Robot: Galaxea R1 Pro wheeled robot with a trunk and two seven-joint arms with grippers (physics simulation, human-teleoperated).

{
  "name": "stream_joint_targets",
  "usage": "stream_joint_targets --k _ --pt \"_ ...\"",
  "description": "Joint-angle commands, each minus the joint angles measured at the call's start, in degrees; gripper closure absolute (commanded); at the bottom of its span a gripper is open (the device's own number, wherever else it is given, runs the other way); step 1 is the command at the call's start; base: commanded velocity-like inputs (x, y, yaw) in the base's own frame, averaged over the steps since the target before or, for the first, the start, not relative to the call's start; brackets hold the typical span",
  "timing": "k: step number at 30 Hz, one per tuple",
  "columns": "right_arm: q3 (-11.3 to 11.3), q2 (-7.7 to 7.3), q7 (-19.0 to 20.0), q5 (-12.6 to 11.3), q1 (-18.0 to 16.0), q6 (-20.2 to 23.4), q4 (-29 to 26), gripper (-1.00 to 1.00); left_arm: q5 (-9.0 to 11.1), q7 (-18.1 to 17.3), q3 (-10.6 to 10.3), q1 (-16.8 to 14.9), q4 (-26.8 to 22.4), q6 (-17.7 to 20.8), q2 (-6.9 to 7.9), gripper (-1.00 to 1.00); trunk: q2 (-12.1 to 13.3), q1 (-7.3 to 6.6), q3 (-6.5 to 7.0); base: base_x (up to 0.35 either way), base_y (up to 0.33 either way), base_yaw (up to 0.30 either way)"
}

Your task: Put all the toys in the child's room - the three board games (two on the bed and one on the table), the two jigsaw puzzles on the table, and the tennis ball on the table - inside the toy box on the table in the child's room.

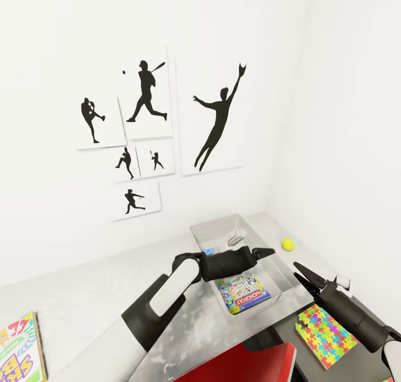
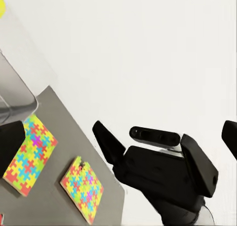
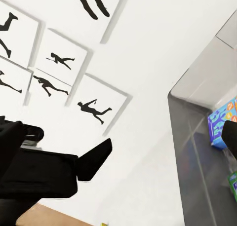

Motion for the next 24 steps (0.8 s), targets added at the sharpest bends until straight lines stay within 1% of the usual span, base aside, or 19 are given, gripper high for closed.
stream_joint_targets --k 1,3,5,8,13,14,16,17,19,20,24 --pt "-0.08 0.00 0.12 -0.05 -0.04 0.33 0.00 -1.00 0.38 0.25 0.53 -0.04 -0.70 0.91 0.00 -1.00 -0.12 0.04 -0.11 0.000 0.000 0.000" --pt "-0.09 0.00 0.12 -0.05 0.06 0.33 0.00 -1.00 0.36 0.21 1.66 -0.02 -1.87 2.55 0.00 -1.00 -0.12 0.04 -0.04 0.000 0.000 0.000" --pt "-0.09 0.00 0.12 -0.05 0.18 0.32 0.00 -1.00 0.36 0.13 2.92 0.03 -2.87 4.37 1.09 -1.00 -0.12 0.04 0.06 0.000 0.000 0.000" --pt "-0.11 0.00 0.12 -0.05 0.28 0.34 0.00 -1.00 0.42 -0.06 5.26 0.07 -4.20 7.36 3.72 -1.00 -0.12 0.04 0.25 0.000 0.000 0.000" --pt "-0.15 0.00 0.12 -0.05 0.37 0.33 0.00 -1.00 0.51 -1.25 10.31 0.24 -7.15 12.62 8.91 -1.00 -0.12 0.04 0.65 0.000 0.000 0.000" --pt "-0.17 0.00 0.12 -0.05 0.41 0.31 0.00 -1.00 0.53 -2.24 12.58 0.37 -8.39 14.82 11.13 -1.00 -0.12 0.04 0.74 0.000 0.000 0.000" --pt "-0.18 0.00 0.12 -0.05 0.44 0.32 0.00 -1.00 0.55 -3.63 14.87 0.49 -9.45 17.12 13.49 -1.00 -0.12 0.04 0.91 0.000 0.000 0.000" --pt "-0.23 0.00 0.12 -0.05 0.45 0.34 0.00 -1.00 0.55 -5.47 17.09 0.62 -10.18 19.28 16.02 -1.00 -0.12 0.04 1.00 0.000 0.000 0.000" --pt "-0.28 0.00 0.12 -0.05 0.46 0.35 0.00 -1.00 0.48 -7.70 19.09 0.77 -10.63 20.93 18.65 -1.00 -0.12 0.04 1.18 0.000 0.000 0.000" --pt "-0.31 0.00 0.12 -0.05 0.47 0.33 0.00 -1.00 0.30 -10.10 20.71 1.10 -10.81 22.03 21.38 -1.00 -0.12 0.04 1.27 0.000 0.000 0.000" --pt "-0.35 0.00 0.12 -0.05 0.48 0.30 0.00 -1.00 -0.05 -14.86 22.78 2.85 -10.78 23.12 27.23 -1.00 -0.12 0.04 1.63 0.000 0.000 0.000"
